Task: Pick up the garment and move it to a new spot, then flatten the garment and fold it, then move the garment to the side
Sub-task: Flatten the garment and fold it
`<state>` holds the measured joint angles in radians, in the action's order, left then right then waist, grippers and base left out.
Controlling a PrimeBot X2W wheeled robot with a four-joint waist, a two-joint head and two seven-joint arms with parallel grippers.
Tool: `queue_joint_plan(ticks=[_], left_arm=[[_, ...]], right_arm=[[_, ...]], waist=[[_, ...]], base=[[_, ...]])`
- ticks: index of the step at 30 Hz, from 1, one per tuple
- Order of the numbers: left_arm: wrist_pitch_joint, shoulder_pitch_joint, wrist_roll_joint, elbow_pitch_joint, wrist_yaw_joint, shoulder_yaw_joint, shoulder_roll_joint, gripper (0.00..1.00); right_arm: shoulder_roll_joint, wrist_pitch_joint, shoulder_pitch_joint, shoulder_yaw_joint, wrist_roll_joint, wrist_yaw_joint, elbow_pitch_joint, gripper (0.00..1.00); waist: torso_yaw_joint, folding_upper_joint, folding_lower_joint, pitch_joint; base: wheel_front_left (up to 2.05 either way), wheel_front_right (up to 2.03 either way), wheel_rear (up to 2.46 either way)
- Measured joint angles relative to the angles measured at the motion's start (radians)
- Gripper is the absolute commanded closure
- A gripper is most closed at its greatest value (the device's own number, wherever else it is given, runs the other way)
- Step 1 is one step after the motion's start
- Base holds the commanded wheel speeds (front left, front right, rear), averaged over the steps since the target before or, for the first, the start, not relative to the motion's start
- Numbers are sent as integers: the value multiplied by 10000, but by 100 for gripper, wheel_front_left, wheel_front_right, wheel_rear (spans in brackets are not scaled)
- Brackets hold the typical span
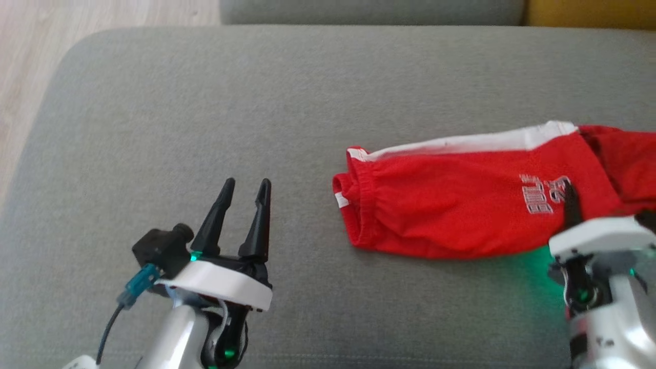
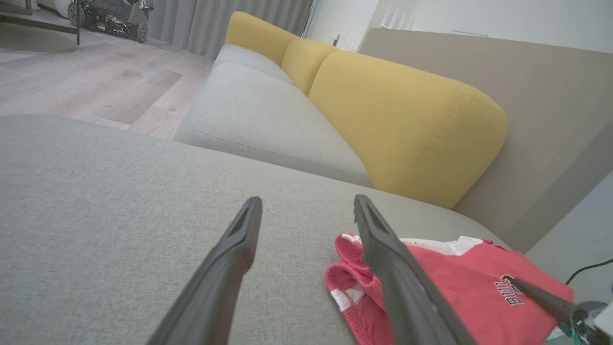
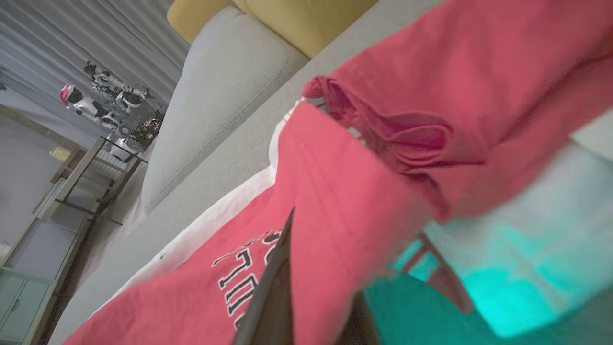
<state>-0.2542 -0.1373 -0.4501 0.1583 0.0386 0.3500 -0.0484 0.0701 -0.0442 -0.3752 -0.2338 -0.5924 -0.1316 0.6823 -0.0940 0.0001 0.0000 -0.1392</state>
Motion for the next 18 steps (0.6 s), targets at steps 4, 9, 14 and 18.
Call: queue_joint_plan(ticks=[4, 9, 14, 18], left_arm=[[0, 151, 0, -21, -27, -67, 0, 0], [0, 145, 46, -21, -17, 4, 0, 0], [0, 146, 50, 36, -2, 73, 0, 0], [0, 150, 48, 67, -4, 65, 0, 0]], right_arm=[[-111, -176, 743, 15, -109, 0, -527, 100], [-219, -167, 818, 69, -50, 0, -652, 100], [-215, 291, 546, 917, -485, 0, -920, 100], [-213, 725, 527, 2174, -786, 0, -1557, 100]], waist=[[296, 0, 0, 198], [411, 0, 0, 314], [261, 0, 0, 413], [69, 0, 0, 531]], base=[[0, 0, 0], [0, 0, 0], [0, 0, 0], [0, 0, 0]])
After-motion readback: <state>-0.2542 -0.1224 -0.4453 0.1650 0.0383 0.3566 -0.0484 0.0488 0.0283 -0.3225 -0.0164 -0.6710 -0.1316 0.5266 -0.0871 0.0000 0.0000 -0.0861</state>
